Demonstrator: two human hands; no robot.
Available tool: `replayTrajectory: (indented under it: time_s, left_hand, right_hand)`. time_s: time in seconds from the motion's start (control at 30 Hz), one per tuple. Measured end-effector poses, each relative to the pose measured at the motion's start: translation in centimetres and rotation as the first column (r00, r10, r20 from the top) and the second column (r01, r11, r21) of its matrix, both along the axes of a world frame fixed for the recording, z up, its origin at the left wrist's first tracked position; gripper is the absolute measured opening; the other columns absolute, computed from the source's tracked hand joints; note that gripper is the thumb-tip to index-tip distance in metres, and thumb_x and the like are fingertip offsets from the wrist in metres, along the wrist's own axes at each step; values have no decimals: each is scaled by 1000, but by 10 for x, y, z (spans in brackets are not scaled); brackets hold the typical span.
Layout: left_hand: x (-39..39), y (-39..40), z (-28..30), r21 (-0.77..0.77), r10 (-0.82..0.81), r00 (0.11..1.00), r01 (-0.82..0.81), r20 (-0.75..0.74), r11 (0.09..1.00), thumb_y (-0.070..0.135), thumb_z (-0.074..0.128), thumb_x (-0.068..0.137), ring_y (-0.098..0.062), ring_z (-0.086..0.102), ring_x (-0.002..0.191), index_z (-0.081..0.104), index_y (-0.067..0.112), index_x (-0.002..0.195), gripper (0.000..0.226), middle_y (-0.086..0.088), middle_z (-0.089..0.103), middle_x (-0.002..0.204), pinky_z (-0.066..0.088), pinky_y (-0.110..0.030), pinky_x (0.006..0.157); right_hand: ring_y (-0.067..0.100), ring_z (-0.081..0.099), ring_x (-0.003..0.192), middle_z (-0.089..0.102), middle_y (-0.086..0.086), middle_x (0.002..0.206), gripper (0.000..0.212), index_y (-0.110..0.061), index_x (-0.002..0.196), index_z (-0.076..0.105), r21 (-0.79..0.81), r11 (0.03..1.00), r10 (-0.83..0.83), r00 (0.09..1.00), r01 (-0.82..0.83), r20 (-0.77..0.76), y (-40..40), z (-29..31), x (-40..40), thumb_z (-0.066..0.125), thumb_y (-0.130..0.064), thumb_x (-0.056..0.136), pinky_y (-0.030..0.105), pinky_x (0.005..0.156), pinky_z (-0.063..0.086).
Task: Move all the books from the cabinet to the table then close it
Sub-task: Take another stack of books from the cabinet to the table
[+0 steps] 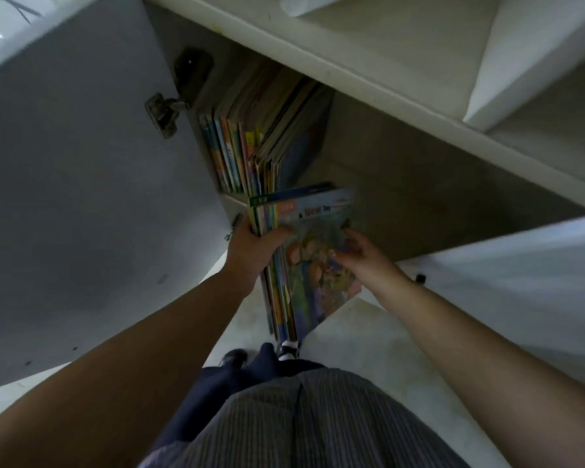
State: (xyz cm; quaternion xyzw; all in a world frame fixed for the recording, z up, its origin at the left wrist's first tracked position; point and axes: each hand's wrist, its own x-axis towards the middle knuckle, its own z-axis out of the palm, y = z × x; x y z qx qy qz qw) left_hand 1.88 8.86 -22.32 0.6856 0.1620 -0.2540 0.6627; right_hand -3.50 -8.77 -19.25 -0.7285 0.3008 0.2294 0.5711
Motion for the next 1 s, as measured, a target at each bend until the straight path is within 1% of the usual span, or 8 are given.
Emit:
replayTrajectory:
  time_s: [0.13,0.27,0.37,0.5,0.7,0.8,0.87,1.0]
  left_hand:
    - [-34,41,15,-55,-98,993,94,-71,994,15,70,82,-10,70,76,67,24,95,17,1,71,92,57,-22,65]
    - [-51,70,32,-144,-262,963,251,-64,957,8,61,88,-16,71,80,66,19,100,17,-3,72,96,60,-26,68]
    - [-56,80,50,-183,-410,909,391,-78,902,12,61,88,-25,71,90,66,15,107,20,-9,73,103,59,-34,77]
    - [-67,74,70,-232,-586,800,551,-127,802,25,62,86,-25,72,86,68,14,102,20,-10,75,96,58,-35,75]
    - [-105,34,73,-232,-731,651,694,-202,682,36,61,87,-27,72,91,65,14,117,37,-12,73,105,60,-34,73]
    - [-139,15,67,-239,-811,544,776,-216,584,39,58,89,-29,70,99,63,15,120,40,-13,71,111,59,-37,77]
    - [-167,2,64,-229,-848,479,820,-228,524,39,57,89,-27,71,93,65,15,119,39,-13,72,110,60,-34,71]
    - [-251,-18,62,-241,-935,228,925,-272,295,39,55,91,-24,73,83,68,15,110,33,-12,75,101,60,-33,66]
  right_hand:
    - [18,57,114,56,2,132,63,-18,135,45,-38,997,-68,997,67,-44,23,-2,-69,72,-32,80,36,99,47]
    - [24,38,134,35,7,148,87,-18,148,20,-111,948,-303,952,297,-41,36,6,-112,71,-36,80,35,105,37]
    - [27,46,130,45,7,144,112,-20,145,30,121,884,-449,893,451,-40,43,15,-146,82,-58,53,44,107,41]
    - [25,63,110,65,9,122,65,-17,122,57,449,647,-664,745,616,-63,61,28,-189,71,-36,62,39,90,55]
    - [28,65,99,68,11,110,23,-15,105,63,420,440,-839,530,794,-121,85,38,-265,61,-26,85,40,85,53]
    - [26,69,89,71,10,104,25,-14,109,63,405,344,-891,431,847,-144,97,37,-309,61,-26,87,39,75,58]
    - [26,72,85,73,10,100,27,-13,110,62,401,288,-913,376,870,-160,107,39,-344,61,-27,87,36,69,60]
    - [30,70,95,73,11,104,32,-14,114,58,414,157,-953,247,897,-174,142,43,-443,61,-29,86,40,75,59]
